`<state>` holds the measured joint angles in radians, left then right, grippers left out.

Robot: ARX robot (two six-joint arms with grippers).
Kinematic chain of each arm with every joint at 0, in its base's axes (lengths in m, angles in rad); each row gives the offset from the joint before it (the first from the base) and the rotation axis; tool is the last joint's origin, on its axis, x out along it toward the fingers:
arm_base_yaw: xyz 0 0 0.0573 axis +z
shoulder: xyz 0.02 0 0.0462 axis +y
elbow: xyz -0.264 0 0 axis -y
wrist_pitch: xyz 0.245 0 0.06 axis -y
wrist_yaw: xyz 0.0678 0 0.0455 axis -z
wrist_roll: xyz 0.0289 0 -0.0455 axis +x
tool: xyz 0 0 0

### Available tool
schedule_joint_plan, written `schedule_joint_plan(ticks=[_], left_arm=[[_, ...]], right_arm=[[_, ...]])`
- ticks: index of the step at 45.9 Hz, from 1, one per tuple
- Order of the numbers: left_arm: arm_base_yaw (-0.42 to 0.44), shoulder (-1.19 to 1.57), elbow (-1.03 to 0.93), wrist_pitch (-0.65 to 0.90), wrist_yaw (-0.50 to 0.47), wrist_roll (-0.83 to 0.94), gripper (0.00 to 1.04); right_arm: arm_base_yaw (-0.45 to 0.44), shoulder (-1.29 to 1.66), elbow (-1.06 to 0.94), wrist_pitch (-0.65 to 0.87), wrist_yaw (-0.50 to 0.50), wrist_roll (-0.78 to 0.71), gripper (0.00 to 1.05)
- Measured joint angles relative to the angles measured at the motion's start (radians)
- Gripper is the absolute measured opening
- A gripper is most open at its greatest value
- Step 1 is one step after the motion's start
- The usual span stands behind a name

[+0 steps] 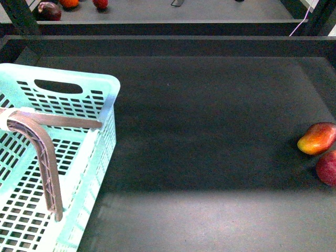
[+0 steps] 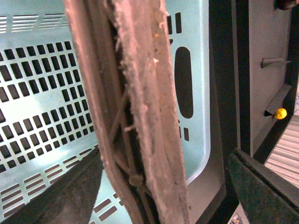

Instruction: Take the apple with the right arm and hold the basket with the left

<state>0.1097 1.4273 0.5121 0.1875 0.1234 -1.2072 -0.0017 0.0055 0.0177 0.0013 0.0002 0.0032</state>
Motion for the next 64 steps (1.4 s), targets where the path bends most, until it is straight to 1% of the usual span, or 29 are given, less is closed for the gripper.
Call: schedule_joint_plan(ticks=[1, 5, 6, 18, 21, 34, 43, 46, 50, 55, 60, 64], left_arm=[[0.000, 0.003, 0.001, 0.000, -0.002, -0.001, 0.73], [-0.005, 0.018, 0.008, -0.007, -0.021, 0.005, 0.59], [-0.005, 0.021, 0.010, -0.008, -0.021, 0.005, 0.57], [-0.026, 0.042, 0.028, -0.024, -0.021, 0.000, 0.14], [-0.032, 0.041, 0.037, -0.037, -0.023, -0.036, 0.08], [-0.094, -0.009, 0.077, -0.110, -0.050, 0.010, 0.07], [-0.172, -0.072, 0.164, -0.187, -0.054, 0.060, 0.07], [-0.217, -0.088, 0.204, -0.214, -0.061, 0.067, 0.07], [-0.332, -0.093, 0.286, -0.250, -0.071, 0.078, 0.07], [-0.434, -0.090, 0.342, -0.262, -0.071, 0.083, 0.07], [-0.528, -0.084, 0.386, -0.264, -0.071, 0.083, 0.07], [-0.585, -0.078, 0.410, -0.267, -0.074, 0.084, 0.07]], right_arm=[[0.000, 0.000, 0.000, 0.000, 0.000, 0.000, 0.96], [0.000, 0.000, 0.000, 0.000, 0.000, 0.000, 0.96], [0.000, 0.000, 0.000, 0.000, 0.000, 0.000, 0.96], [0.000, 0.000, 0.000, 0.000, 0.000, 0.000, 0.96], [0.000, 0.000, 0.000, 0.000, 0.000, 0.000, 0.96], [0.000, 0.000, 0.000, 0.000, 0.000, 0.000, 0.96], [0.000, 0.000, 0.000, 0.000, 0.000, 0.000, 0.96], [0.000, 0.000, 0.000, 0.000, 0.000, 0.000, 0.96], [0.000, 0.000, 0.000, 0.000, 0.000, 0.000, 0.96], [0.000, 0.000, 0.000, 0.000, 0.000, 0.000, 0.96], [0.000, 0.000, 0.000, 0.000, 0.000, 0.000, 0.96], [0.000, 0.000, 0.000, 0.000, 0.000, 0.000, 0.96]])
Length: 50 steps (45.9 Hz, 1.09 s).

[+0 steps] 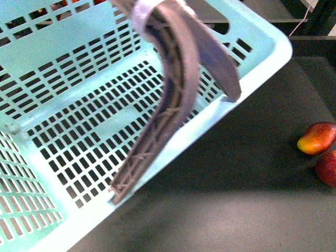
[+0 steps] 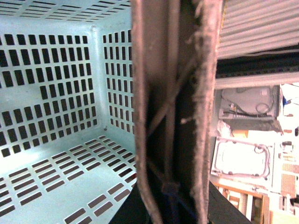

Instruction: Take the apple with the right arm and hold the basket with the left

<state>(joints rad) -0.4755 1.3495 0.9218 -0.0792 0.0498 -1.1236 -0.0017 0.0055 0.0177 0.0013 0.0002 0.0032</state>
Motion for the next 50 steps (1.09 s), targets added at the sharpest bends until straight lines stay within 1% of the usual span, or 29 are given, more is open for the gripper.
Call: schedule_joint_plan(ticks=[6, 12, 36, 37, 41, 43, 45, 46, 48, 50], left_arm=[[-0.086, 0.012, 0.029, -0.002, -0.006, 0.002, 0.07], [-0.128, 0.014, 0.039, -0.002, -0.006, 0.020, 0.07], [-0.140, 0.025, 0.041, -0.002, -0.016, 0.058, 0.07], [-0.140, 0.025, 0.041, -0.002, -0.016, 0.057, 0.07], [-0.140, 0.026, 0.041, -0.002, -0.011, 0.058, 0.07], [-0.140, 0.026, 0.042, -0.002, -0.009, 0.056, 0.07], [-0.140, 0.026, 0.043, -0.002, -0.010, 0.056, 0.07], [-0.140, 0.026, 0.043, -0.002, -0.009, 0.060, 0.07], [-0.140, 0.027, 0.043, -0.002, -0.009, 0.058, 0.07], [-0.140, 0.027, 0.043, -0.002, -0.014, 0.058, 0.06]], right_arm=[[0.000, 0.000, 0.000, 0.000, 0.000, 0.000, 0.96], [0.000, 0.000, 0.000, 0.000, 0.000, 0.000, 0.96], [0.000, 0.000, 0.000, 0.000, 0.000, 0.000, 0.96], [0.007, 0.011, 0.005, -0.016, 0.016, 0.009, 0.96], [0.090, 0.176, 0.111, -0.275, 0.301, 0.163, 0.96], [0.096, 0.271, 0.142, -0.358, 0.381, 0.223, 0.96], [0.087, 0.322, 0.145, -0.370, 0.401, 0.254, 0.96], [0.064, 0.363, 0.142, -0.361, 0.396, 0.268, 0.96], [0.010, 0.429, 0.139, -0.305, 0.357, 0.267, 0.96], [-0.057, 0.505, 0.140, -0.213, 0.310, 0.257, 0.96]])
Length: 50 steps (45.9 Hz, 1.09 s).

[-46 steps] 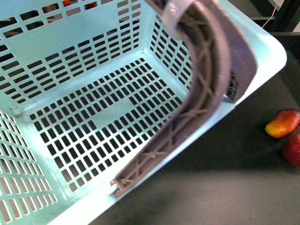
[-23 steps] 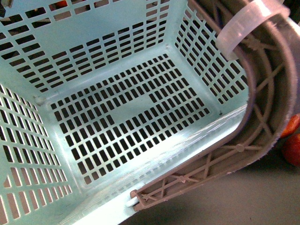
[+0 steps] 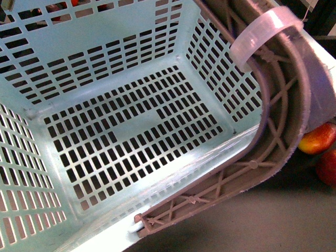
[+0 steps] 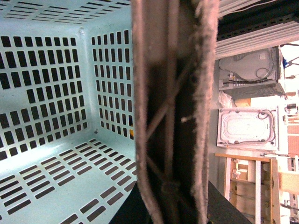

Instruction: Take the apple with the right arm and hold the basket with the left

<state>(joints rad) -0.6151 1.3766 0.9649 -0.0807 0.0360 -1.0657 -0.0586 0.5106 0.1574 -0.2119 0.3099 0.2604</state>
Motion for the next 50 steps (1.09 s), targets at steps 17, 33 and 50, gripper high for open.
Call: schedule_joint_plan(ticks=[17, 33, 50], left_arm=[[0.000, 0.000, 0.000, 0.000, -0.002, 0.003, 0.06], [0.000, 0.000, 0.000, 0.000, -0.001, 0.003, 0.06], [0.000, 0.000, 0.000, 0.000, 0.000, 0.002, 0.06]], right_arm=[[-0.268, 0.939, 0.142, 0.734, -0.238, -0.207, 0.96], [-0.313, 1.587, 0.394, 0.842, -0.312, -0.298, 0.96], [-0.242, 1.762, 0.612, 0.766, -0.333, -0.302, 0.96]])
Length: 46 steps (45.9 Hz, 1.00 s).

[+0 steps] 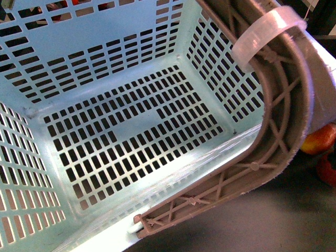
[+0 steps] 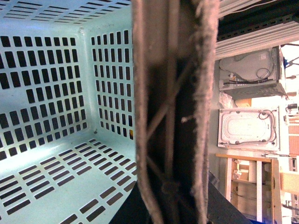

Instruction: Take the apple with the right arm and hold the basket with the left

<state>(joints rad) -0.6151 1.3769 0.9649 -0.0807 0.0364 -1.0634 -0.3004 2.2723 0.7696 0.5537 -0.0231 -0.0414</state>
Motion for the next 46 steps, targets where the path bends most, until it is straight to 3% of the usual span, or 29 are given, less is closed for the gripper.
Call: schedule_joint_plan(ticks=[30, 37, 46], left_arm=[[0.000, 0.000, 0.000, 0.000, 0.000, 0.000, 0.06], [0.000, 0.000, 0.000, 0.000, 0.000, 0.000, 0.06], [0.000, 0.000, 0.000, 0.000, 0.000, 0.000, 0.06]], right_arm=[[0.014, 0.153, 0.178, -0.083, 0.015, 0.054, 0.96], [0.013, 0.160, 0.166, -0.069, 0.007, 0.070, 0.81], [0.004, 0.132, 0.107, -0.042, -0.007, 0.072, 0.80]])
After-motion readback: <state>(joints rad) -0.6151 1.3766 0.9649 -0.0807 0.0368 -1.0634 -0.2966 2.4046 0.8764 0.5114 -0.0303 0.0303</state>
